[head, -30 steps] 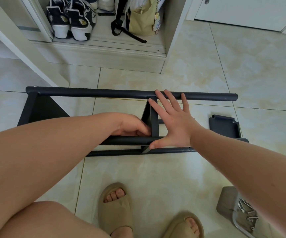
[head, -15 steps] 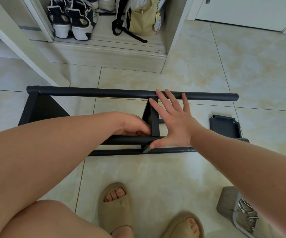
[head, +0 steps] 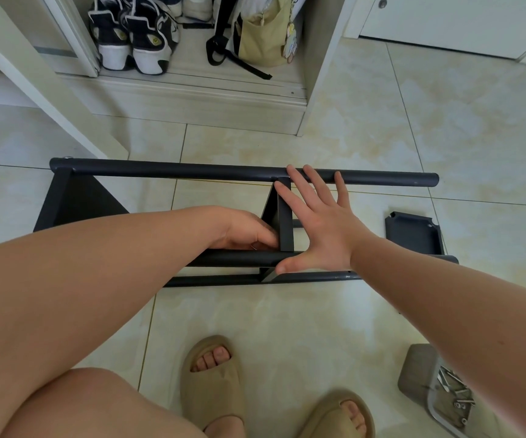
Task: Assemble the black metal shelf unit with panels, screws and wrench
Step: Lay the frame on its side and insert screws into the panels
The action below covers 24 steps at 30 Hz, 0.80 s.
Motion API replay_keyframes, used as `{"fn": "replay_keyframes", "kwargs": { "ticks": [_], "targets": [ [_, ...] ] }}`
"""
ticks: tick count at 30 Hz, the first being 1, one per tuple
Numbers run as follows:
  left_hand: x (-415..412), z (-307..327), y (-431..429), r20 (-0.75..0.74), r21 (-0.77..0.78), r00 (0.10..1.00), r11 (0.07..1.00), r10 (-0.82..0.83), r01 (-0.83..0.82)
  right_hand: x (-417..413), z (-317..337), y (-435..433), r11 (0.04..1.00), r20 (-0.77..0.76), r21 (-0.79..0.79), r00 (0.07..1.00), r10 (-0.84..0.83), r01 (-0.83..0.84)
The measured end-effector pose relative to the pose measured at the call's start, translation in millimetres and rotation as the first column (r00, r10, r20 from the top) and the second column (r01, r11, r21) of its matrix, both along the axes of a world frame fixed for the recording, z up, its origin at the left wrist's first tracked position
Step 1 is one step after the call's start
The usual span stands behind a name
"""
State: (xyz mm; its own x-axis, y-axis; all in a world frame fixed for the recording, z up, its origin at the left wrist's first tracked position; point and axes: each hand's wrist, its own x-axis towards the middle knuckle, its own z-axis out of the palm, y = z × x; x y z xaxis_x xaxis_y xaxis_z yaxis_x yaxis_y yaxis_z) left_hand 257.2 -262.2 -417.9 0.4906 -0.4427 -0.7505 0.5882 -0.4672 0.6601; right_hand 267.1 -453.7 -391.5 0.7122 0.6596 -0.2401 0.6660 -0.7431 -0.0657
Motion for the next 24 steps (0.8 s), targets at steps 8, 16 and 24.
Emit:
{"fn": "replay_keyframes", "kwargs": {
  "ticks": [8,16,24],
  "targets": [
    [-1.6,5.0,5.1,-0.065,-0.092,0.998,0.996,-0.015,0.009,-0.2,1.2,0.5,1.0,-0.003,-0.014,1.0,-0.003,0.003],
    [-1.3,5.1,5.2,-0.142,-0.12,0.99,0.993,-0.028,0.011,-0.4,1.5,0.0,1.0,-0.005,-0.014,1.0,-0.003,0.003],
    [-2.4,6.7,1.7,-0.056,-0.062,0.998,0.998,0.0,-0.003,-0.5,2.2,0.4,1.0,-0.013,-0.009,1.0,-0.006,0.006]
  ]
}}
